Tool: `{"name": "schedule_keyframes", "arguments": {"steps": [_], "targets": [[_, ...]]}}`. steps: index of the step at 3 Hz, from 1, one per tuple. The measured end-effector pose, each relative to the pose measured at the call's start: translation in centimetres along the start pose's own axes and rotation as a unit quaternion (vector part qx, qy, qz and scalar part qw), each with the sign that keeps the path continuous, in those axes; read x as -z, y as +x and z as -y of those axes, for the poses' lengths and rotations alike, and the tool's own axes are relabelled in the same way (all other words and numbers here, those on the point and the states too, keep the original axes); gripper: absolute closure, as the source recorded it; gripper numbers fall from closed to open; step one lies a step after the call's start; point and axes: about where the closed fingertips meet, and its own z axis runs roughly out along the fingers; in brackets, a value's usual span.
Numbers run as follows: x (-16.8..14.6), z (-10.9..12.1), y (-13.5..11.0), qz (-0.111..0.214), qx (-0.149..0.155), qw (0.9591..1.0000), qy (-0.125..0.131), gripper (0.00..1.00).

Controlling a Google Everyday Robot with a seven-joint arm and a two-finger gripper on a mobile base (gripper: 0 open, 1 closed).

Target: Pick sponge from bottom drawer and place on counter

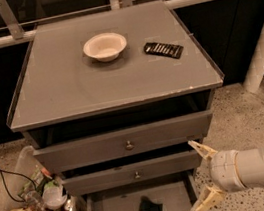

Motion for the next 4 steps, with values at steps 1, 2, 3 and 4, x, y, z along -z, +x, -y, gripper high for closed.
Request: {"name": "schedule_keyframes", "arguments": {"steps": [1,2,3,4], "targets": [[0.0,0.0,-0.1,0.0,0.001,1.0,0.0,0.0],[-0.9,-0.5,0.0,0.02,-0.009,0.9997,-0.012,0.0],[-2.4,-0.7,0.4,0.024,-0.01,0.9996,-0.007,0.0],[-6.7,-0.2,2.6,0.021,-0.007,0.9998,0.002,0.0]]}}
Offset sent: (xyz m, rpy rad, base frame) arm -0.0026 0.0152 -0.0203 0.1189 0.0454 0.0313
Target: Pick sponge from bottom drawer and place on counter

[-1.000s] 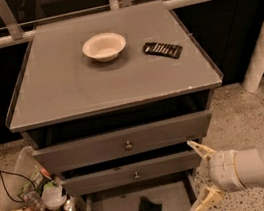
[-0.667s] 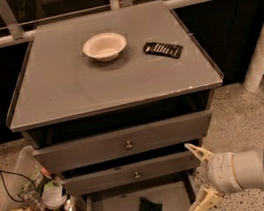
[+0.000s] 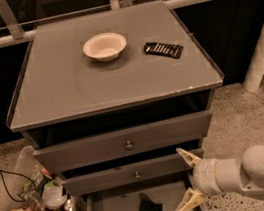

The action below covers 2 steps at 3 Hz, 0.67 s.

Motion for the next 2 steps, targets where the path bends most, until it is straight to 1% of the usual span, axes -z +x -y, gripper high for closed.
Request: {"name": "schedule_keyframes", "arguments": {"steps": [1,2], "targets": [[-5.5,0.6,4.7,0.001,0.001,0.9999,0.013,0.0],[-7.5,-1.2,6.2,0.011,-0.024,0.9997,-0.002,0.0]]}}
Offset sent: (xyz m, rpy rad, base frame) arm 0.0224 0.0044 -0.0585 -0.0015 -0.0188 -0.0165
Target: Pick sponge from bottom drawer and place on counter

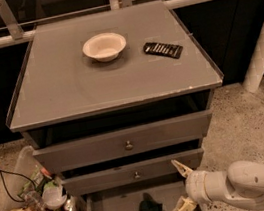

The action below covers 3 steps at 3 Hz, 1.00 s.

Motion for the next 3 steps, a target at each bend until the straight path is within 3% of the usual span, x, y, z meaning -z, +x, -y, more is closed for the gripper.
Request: {"name": "schedule_keyframes", "arguments": {"steps": [1,2,3], "targets": [[0.0,0.0,0.0,0.0,0.0,1.0,0.0,0.0],[-0.7,-1.0,-0.8,0.001,0.026,0.9995,-0.015,0.0],[-2.1,-2.4,0.9,-0.002,0.047,0.9985,-0.028,0.0]]}}
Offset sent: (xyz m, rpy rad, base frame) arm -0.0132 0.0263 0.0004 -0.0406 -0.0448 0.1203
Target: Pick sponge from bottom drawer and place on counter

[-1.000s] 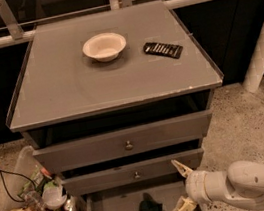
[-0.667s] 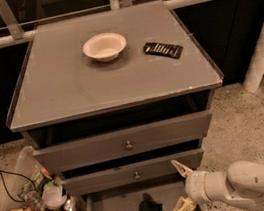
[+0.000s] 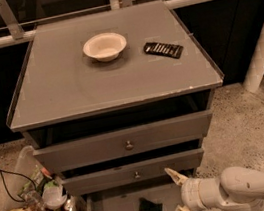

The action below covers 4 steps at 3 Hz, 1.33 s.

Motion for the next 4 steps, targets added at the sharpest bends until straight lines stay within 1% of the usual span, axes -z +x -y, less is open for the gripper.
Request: {"name": "schedule_keyframes", "arguments": {"steps": [1,2,3,4], "targets": [[-2.2,-1.3,3.7,-0.013,0.014,0.9998,-0.009,0.0],[-4.5,-2.0,7.1,-0.03,0.027,0.999,-0.017,0.0],[-7.1,-1.5,11.4,-0.043,0.01,0.9989,-0.019,0.0],[-7.3,-1.6,11.5,-0.044,0.005,0.9988,-0.02,0.0]]}}
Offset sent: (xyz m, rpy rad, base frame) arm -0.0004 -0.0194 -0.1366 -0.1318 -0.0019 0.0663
